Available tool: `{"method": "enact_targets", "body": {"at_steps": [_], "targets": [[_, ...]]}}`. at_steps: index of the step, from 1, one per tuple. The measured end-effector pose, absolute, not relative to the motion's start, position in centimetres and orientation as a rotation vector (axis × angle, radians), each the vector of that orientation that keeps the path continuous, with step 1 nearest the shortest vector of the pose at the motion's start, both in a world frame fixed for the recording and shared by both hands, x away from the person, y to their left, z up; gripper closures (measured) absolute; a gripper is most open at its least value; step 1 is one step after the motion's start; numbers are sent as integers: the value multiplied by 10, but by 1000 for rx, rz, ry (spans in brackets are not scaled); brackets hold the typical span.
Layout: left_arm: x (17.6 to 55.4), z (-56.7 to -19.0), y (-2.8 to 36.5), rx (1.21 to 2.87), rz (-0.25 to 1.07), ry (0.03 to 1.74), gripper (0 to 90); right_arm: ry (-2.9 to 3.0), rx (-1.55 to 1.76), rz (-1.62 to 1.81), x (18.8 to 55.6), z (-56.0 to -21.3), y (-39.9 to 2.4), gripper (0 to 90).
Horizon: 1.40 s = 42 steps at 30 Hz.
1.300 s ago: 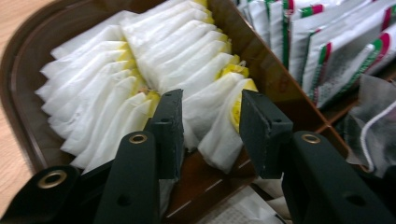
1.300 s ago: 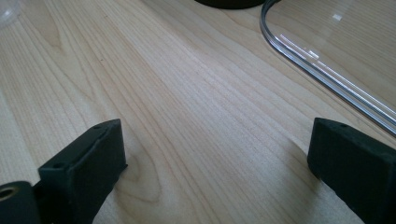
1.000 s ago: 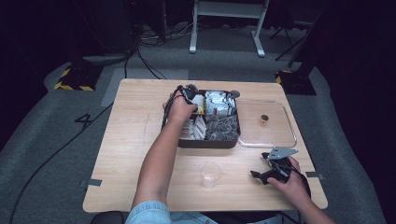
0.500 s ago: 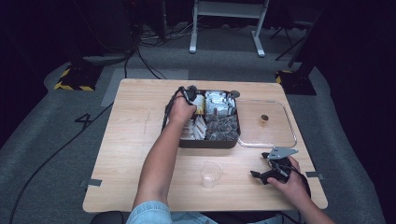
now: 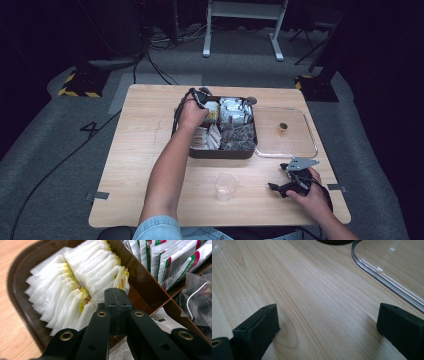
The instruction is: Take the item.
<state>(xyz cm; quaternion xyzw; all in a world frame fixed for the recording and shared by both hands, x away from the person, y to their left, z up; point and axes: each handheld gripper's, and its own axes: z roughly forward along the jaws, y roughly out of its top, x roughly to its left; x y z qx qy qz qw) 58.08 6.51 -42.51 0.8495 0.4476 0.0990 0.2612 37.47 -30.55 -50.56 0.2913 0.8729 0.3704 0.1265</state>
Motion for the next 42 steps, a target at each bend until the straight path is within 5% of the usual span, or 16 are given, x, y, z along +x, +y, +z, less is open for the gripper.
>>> {"method": "enact_targets", "body": {"at_steps": [21, 42], "targets": [[558, -375, 73, 2205, 289, 1048, 900, 2542, 850, 1078, 375, -506, -305, 43], [468, -328, 75, 2185, 269, 762, 900, 2544, 851, 1078, 376, -506, -305, 40]]}}
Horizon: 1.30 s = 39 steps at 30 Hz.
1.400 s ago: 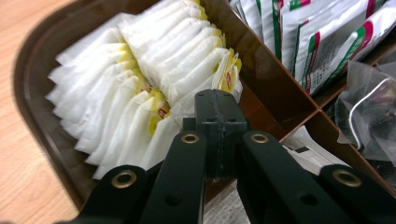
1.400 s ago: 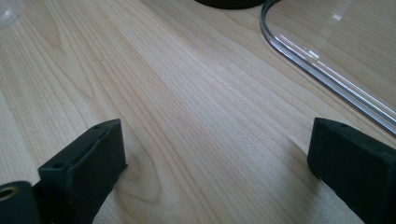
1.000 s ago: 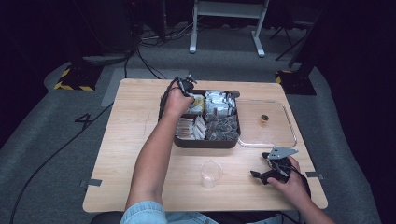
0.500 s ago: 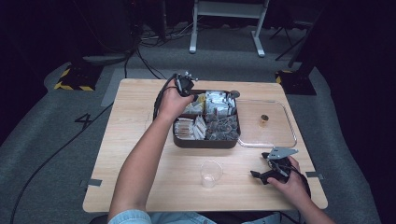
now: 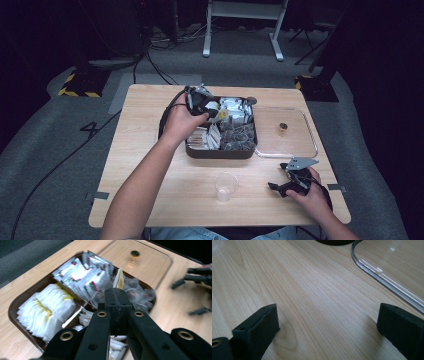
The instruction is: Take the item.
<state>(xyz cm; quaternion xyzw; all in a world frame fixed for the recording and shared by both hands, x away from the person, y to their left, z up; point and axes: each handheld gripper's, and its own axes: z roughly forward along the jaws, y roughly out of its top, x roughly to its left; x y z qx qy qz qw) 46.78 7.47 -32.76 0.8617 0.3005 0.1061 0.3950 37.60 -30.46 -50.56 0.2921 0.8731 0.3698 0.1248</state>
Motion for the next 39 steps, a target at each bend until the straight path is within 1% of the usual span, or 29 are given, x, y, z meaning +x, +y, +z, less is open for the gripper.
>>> {"method": "enact_targets", "body": {"at_steps": [5, 12, 22, 27, 34, 39], "targets": [[442, -322, 73, 2198, 263, 698, 900, 2544, 851, 1078, 376, -506, -305, 40], [407, -317, 75, 2160, 263, 631, 900, 2546, 848, 1078, 376, -506, -305, 40], [378, -329, 71, 2167, 234, 538, 900, 2550, 843, 1076, 378, -505, -303, 36], [362, -333, 70, 2143, 228, 504, 900, 2549, 842, 1077, 378, -506, -303, 36], [343, -347, 64, 2145, 190, 456, 900, 2548, 843, 1076, 378, -506, -303, 36], [331, -360, 58, 2121, 187, 451, 900, 2548, 843, 1077, 378, -506, -303, 36]]}}
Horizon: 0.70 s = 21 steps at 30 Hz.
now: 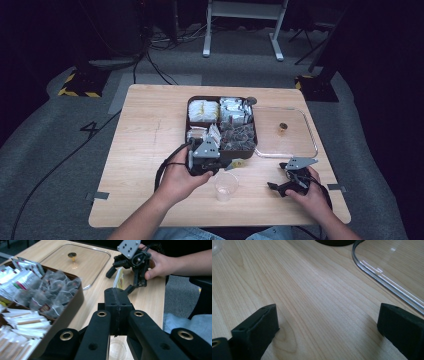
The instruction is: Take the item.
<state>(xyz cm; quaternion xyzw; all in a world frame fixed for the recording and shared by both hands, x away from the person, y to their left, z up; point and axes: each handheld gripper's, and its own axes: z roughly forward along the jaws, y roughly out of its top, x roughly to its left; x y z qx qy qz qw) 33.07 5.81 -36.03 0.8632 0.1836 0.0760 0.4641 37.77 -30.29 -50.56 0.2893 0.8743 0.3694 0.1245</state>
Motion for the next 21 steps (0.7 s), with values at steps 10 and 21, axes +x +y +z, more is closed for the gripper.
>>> {"method": "enact_targets", "body": {"at_steps": [10, 21], "targets": [[321, -379, 55, 2113, 168, 451, 900, 2547, 844, 1076, 378, -506, -303, 35], [319, -398, 55, 2118, 158, 469, 900, 2546, 846, 1075, 378, -506, -303, 35]]}}
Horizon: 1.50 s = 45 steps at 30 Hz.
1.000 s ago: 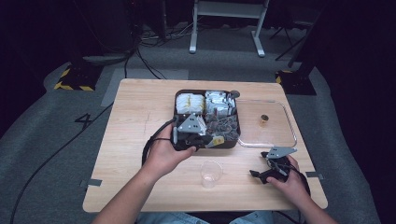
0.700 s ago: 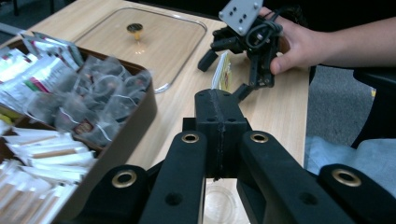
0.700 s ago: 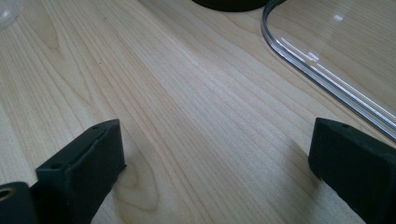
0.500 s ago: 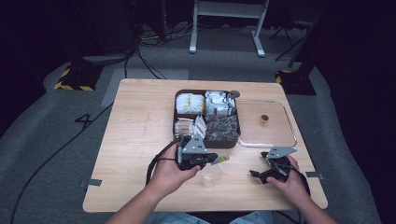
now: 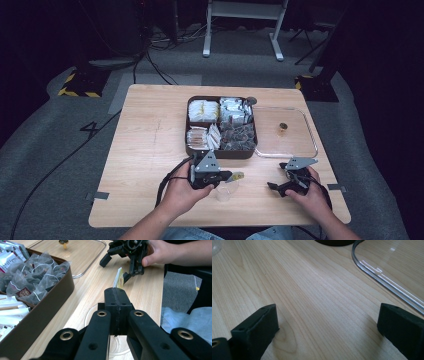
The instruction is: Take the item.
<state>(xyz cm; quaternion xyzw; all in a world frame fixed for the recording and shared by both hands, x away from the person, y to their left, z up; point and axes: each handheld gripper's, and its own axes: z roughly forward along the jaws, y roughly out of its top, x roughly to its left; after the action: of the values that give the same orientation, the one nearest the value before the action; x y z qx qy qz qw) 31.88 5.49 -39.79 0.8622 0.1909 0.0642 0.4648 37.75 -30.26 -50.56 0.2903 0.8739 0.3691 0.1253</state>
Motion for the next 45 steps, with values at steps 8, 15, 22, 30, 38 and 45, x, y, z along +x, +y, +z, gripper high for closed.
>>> {"method": "enact_targets", "body": {"at_steps": [8, 15, 22, 30, 38, 45], "targets": [[315, -406, 57, 2137, 163, 464, 900, 2545, 846, 1074, 377, -506, -302, 34], [313, -410, 58, 2141, 147, 471, 900, 2545, 847, 1074, 377, -506, -302, 34], [314, -412, 57, 2149, 143, 466, 897, 2545, 847, 1074, 377, -506, -302, 34], [313, -412, 57, 2139, 138, 484, 619, 2545, 847, 1075, 377, -506, -302, 34], [316, -407, 62, 2116, 189, 510, 491, 2545, 847, 1074, 377, -506, -302, 34], [315, -394, 74, 2127, 274, 545, 413, 2546, 847, 1075, 378, -506, -302, 32]]}}
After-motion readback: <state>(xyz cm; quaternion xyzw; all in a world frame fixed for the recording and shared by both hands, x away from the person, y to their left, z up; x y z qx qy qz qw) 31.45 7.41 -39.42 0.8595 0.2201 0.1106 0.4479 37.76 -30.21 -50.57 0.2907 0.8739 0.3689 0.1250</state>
